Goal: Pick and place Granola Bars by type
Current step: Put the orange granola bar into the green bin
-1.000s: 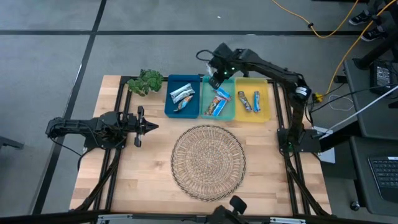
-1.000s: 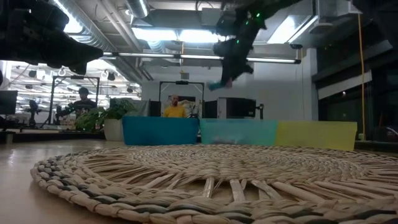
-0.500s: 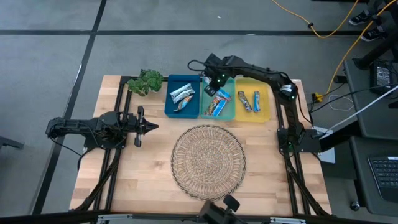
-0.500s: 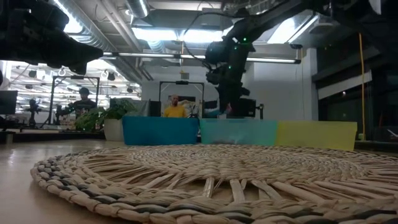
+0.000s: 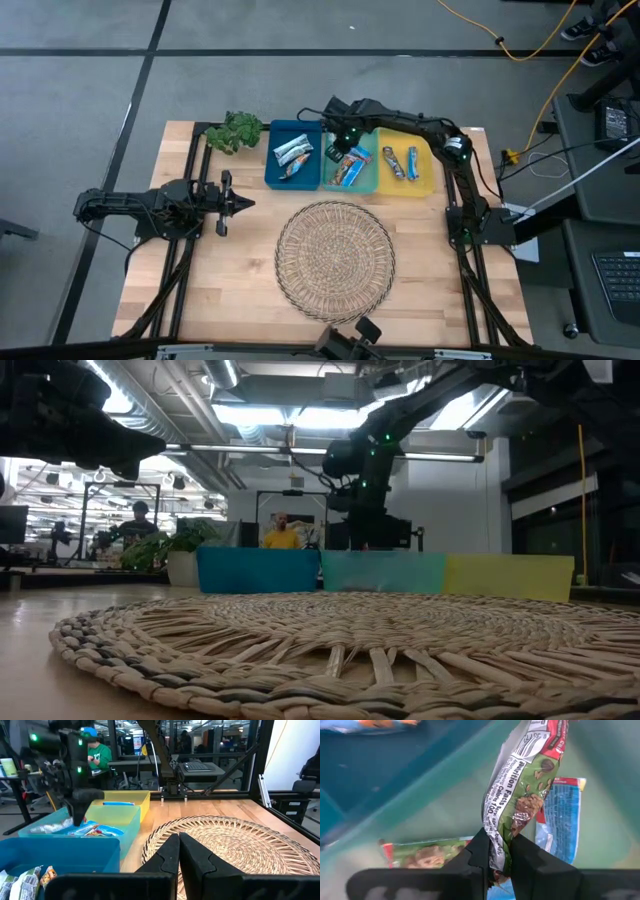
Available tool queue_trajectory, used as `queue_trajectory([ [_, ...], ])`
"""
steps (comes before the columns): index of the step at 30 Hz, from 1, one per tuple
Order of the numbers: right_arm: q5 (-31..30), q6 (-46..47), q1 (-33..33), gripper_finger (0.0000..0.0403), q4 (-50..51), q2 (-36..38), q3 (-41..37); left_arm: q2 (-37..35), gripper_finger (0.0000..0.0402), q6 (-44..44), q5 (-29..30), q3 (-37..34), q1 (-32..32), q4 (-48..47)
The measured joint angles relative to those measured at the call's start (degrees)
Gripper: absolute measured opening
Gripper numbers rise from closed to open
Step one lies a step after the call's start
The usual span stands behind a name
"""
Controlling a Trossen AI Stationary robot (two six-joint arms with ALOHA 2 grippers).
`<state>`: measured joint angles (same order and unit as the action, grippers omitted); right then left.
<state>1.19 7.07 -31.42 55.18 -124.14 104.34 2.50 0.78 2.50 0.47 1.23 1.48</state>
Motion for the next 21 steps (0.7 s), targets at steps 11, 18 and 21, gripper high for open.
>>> queue_trajectory([
  [11, 1.9, 0.1, 0.0, 0.0056, -2.6, 0.1, -5.5, 0.0, 0.0004, 0.0, 0.0, 0.0, 0.0, 0.0],
  [18, 7.3, 1.5, 0.0, 0.008, -3.3, 0.1, -5.2, 0.0, 0.0004, 0.0, 0.0, 0.0, 0.0, 0.0],
  [21, 7.4, 1.4, -0.1, 0.0099, -3.1, 0.1, -5.2, 0.0, 0.0004, 0.0, 0.0, 0.0, 0.0, 0.0],
])
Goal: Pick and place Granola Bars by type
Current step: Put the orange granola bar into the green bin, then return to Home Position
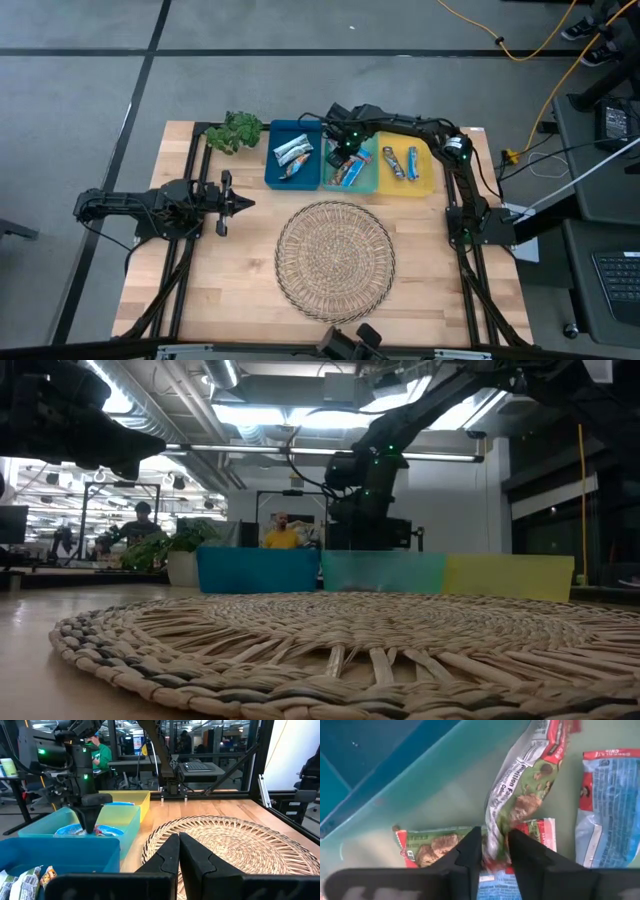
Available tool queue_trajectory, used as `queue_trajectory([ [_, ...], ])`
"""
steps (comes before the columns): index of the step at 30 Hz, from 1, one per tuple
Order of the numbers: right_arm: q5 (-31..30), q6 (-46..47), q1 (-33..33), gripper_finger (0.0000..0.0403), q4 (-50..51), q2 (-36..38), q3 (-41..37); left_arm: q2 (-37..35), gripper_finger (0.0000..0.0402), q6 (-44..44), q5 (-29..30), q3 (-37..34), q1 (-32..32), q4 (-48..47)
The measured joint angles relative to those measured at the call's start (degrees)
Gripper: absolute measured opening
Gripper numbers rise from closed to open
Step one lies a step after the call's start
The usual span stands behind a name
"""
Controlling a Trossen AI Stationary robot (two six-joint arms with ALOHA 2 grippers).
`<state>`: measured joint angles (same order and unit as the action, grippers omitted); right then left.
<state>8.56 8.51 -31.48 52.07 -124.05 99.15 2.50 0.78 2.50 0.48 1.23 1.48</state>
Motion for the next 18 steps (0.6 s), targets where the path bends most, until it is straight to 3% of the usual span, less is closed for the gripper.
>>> queue_trajectory([
  [10, -0.2, 1.2, 0.0, 0.0192, 1.6, 3.9, 0.0, 0.0, 0.0004, 0.0, 0.0, 0.0, 0.0, 0.0],
  [18, 0.0, 1.2, 3.2, 0.0198, 1.6, 15.1, 0.1, 0.0, 0.0004, 0.0, -0.1, 0.0, 0.0, 0.0],
])
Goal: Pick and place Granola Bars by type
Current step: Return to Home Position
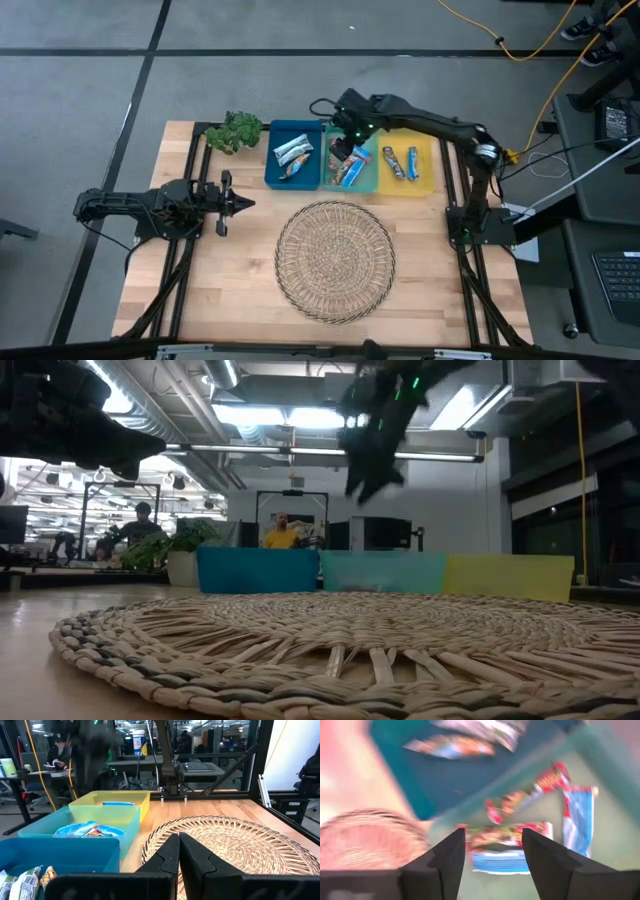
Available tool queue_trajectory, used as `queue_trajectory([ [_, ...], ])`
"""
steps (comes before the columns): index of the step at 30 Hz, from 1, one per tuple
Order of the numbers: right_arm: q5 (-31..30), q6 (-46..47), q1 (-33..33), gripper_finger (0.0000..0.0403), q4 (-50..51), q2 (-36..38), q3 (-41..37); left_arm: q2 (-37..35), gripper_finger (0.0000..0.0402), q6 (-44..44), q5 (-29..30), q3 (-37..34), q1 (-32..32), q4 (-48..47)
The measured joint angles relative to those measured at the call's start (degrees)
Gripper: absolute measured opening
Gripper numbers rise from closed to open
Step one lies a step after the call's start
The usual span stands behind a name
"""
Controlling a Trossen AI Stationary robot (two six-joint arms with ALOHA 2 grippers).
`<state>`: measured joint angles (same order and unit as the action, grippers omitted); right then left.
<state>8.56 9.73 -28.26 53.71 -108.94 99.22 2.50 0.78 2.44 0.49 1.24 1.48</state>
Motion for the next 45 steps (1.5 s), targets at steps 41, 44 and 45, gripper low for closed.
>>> queue_trajectory([
  [41, 11.5, -16.7, 33.5, 0.0007, -36.4, 68.8, -52.1, 0.0, 0.0004, 0.0, 0.0, 0.0, 0.0, 0.0],
  [44, 11.4, -14.5, 33.5, 0.0005, -43.3, 79.6, -63.2, 0.0, 0.0004, 0.0, 0.0, 0.0, 0.0, 0.0],
  [45, 10.9, -14.0, 33.5, 0.0006, -45.1, 83.2, -66.6, 0.0, 0.0004, 0.0, 0.0, 0.0, 0.0, 0.0],
])
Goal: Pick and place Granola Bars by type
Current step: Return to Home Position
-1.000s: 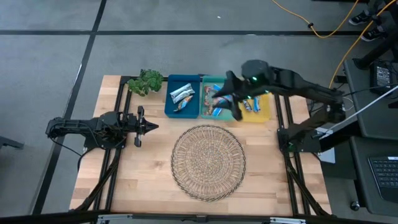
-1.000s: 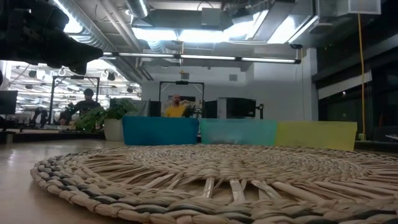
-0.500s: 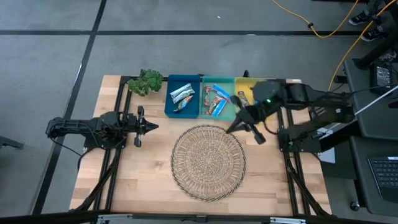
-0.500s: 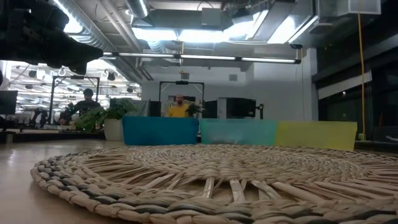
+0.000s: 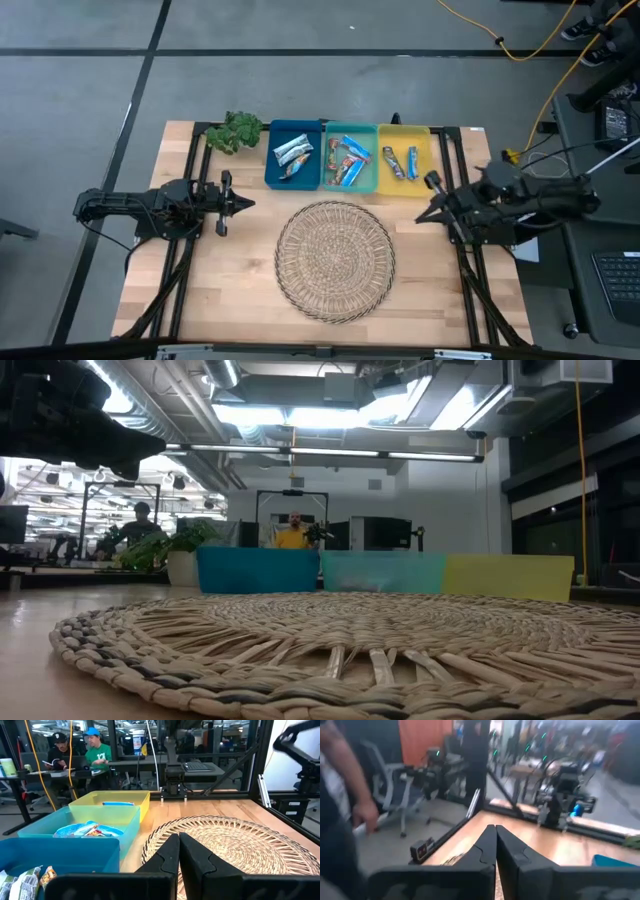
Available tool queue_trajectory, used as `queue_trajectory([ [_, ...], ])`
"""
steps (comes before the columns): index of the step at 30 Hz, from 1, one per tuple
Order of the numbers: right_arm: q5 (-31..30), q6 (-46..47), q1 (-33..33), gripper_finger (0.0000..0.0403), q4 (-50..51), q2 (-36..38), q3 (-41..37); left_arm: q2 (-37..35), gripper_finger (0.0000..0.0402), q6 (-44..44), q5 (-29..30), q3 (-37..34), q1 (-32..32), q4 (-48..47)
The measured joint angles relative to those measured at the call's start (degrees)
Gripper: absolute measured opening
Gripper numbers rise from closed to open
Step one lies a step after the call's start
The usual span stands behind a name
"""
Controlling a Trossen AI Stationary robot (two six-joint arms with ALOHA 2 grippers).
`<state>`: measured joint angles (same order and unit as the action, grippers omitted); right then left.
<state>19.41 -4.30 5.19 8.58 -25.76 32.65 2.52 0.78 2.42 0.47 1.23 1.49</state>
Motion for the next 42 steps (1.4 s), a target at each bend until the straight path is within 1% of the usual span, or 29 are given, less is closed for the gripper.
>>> queue_trajectory([
  [4, -2.3, 3.1, 0.0, 0.0013, -7.7, 14.3, -11.2, 0.0, 0.0004, 0.0, 0.0, 0.0, 0.0, 0.0],
  [7, -3.6, 4.2, 0.0, 0.001, -11.6, 23.9, -17.8, 0.0, 0.0004, 0.0, 0.0, 0.0, 0.0, 0.0],
  [8, -4.2, 4.1, 0.0, 0.0008, -12.3, 25.9, -19.5, 0.0, 0.0004, 0.0, 0.0, 0.0, 0.0, 0.0],
  [9, -5.2, 4.0, 0.0, 0.0006, -14.3, 25.5, -20.5, 0.0, 0.0004, 0.0, 0.0, 0.0, 0.0, 0.0],
  [11, -5.6, 3.1, 0.0, 0.0005, -14.5, 24.9, -22.0, -0.1, 0.0004, 0.0, 0.0, 0.0, 0.0, 0.1],
  [13, -5.4, 2.0, 0.0, 0.0005, -18.8, 23.8, -23.2, 0.0, 0.0004, 0.0, 0.0, 0.0, 0.0, -0.2],
  [18, -7.6, 1.6, -0.1, 0.0011, -21.2, 25.6, -27.7, 0.2, 0.0004, 0.0, 0.2, 0.0, 0.0, -0.2],
  [22, -10.5, 2.6, -0.2, 0.0005, -22.1, 25.6, -32.3, 0.2, 0.0004, 0.0, 0.5, 0.0, 0.0, 0.0],
  [26, -12.3, 4.3, -0.2, 0.0006, -17.4, 25.3, -32.3, 0.3, 0.0004, 0.0, 0.5, 0.0, 0.0, 0.0],
  [31, -12.7, 2.3, -1.1, 0.0009, -15.8, 25.6, -32.3, 0.4, 0.0004, 0.0, 0.5, 0.0, 0.0, 0.0],
  [34, -16.3, 4.8, -3.0, 0.0009, -10.2, 25.2, -32.3, 0.4, 0.0004, 0.0, 0.5, 0.0, 0.0, -0.1],
  [36, -18.0, 5.6, -3.9, 0.0006, -9.8, 23.9, -32.3, 0.4, 0.0004, 0.0, 0.5, 0.0, 0.0, 0.2],
  [42, -18.2, 7.6, -5.2, 0.0008, -9.8, 22.6, -32.3, 0.4, 0.0004, 0.0, 0.5, 0.0, 0.0, 0.0],
])
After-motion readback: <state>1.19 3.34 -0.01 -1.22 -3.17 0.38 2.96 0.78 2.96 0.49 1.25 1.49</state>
